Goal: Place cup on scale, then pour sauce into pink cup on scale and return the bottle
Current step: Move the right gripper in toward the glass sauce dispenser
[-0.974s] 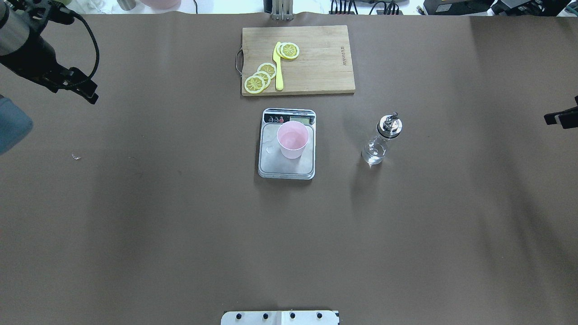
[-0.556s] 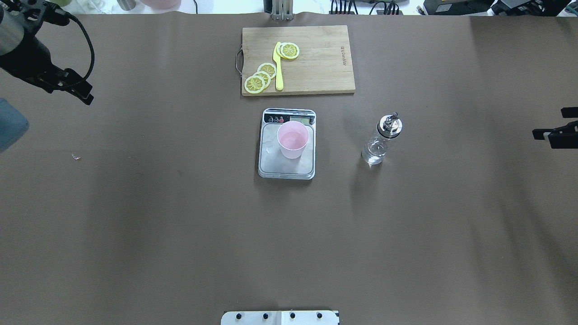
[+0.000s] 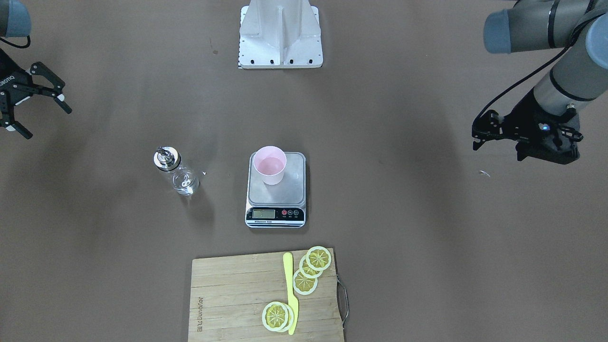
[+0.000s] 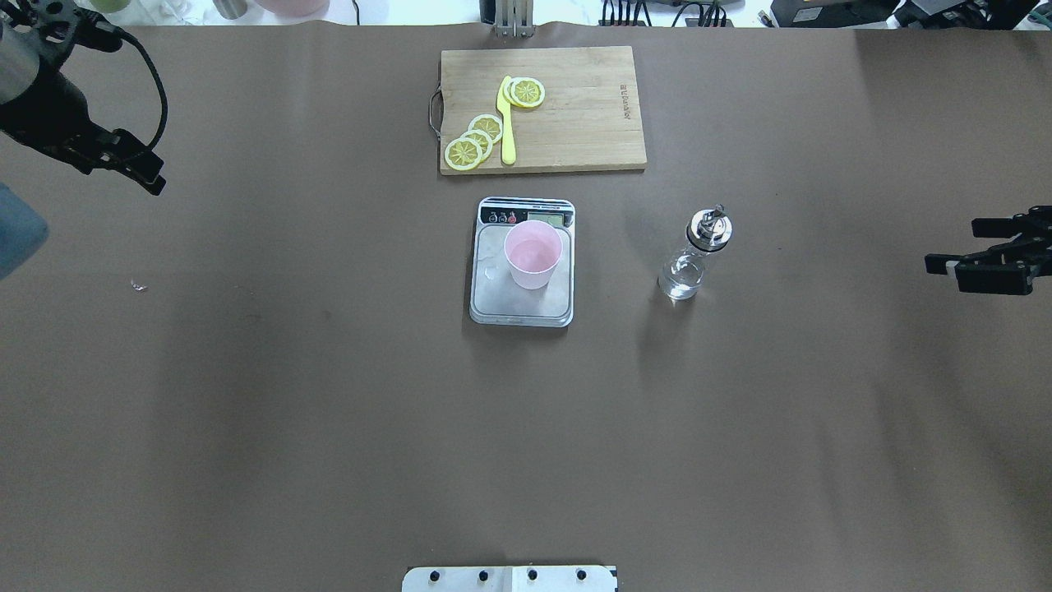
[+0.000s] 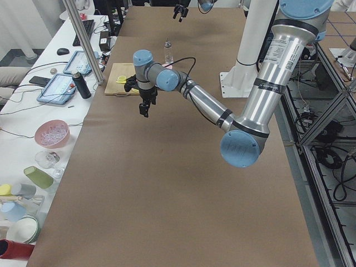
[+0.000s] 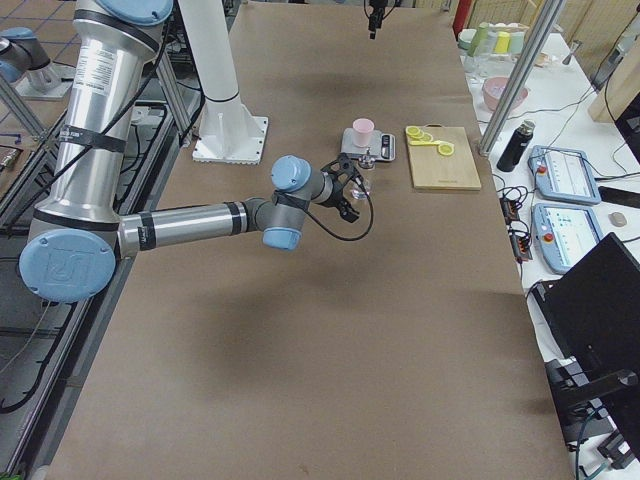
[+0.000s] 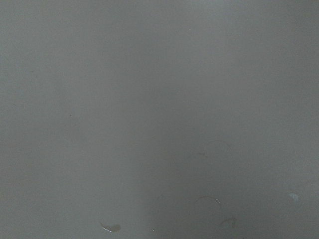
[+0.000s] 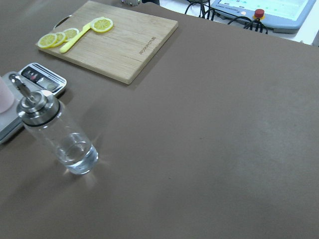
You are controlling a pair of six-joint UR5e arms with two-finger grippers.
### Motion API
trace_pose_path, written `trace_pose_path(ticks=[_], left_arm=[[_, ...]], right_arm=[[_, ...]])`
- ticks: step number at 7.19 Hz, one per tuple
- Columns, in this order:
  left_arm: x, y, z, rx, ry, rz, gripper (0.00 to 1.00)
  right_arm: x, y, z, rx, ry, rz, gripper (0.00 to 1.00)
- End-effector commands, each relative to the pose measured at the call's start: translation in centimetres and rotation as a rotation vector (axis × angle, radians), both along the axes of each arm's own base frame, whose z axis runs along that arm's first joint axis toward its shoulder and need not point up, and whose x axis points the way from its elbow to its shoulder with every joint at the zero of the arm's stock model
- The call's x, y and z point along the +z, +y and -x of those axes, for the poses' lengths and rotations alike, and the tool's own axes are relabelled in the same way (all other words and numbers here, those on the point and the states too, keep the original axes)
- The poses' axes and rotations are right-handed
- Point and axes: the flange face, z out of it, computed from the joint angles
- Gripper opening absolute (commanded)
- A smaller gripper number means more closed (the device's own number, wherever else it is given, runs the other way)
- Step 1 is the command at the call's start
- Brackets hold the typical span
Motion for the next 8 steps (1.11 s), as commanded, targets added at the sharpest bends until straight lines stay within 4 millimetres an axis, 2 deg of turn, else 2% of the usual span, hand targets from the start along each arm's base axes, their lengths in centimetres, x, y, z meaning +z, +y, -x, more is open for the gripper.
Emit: trace_pose_path(ticks=[1,3,5,6,8], left_arm=[[0.0,0.0,0.1,-0.002,0.0,0.0,0.98],[0.0,-0.1,0.4,-0.008,0.002,0.001,0.98],[-0.2,-0.1,0.5,-0.01,0.003,-0.002,0.98],[-0.2,-0.1,0.5,-0.01,0.003,-0.002,0.98],[-0.3,-0.1,0.6,-0.01,0.004,-0.003,0.98]], right_arm=[[-0.6,1.0,4.6,0.029,-0.011,-0.003,1.0],[-0.6,1.7,5.7,0.014,-0.008,-0.006,1.0],[-0.8,3.5,9.6,0.021,0.009,-0.036,1.0],[-1.0,4.3,10.9,0.017,0.012,-0.046,1.0],[-2.3,4.7,13.6,0.019,-0.002,-0.07,1.0]])
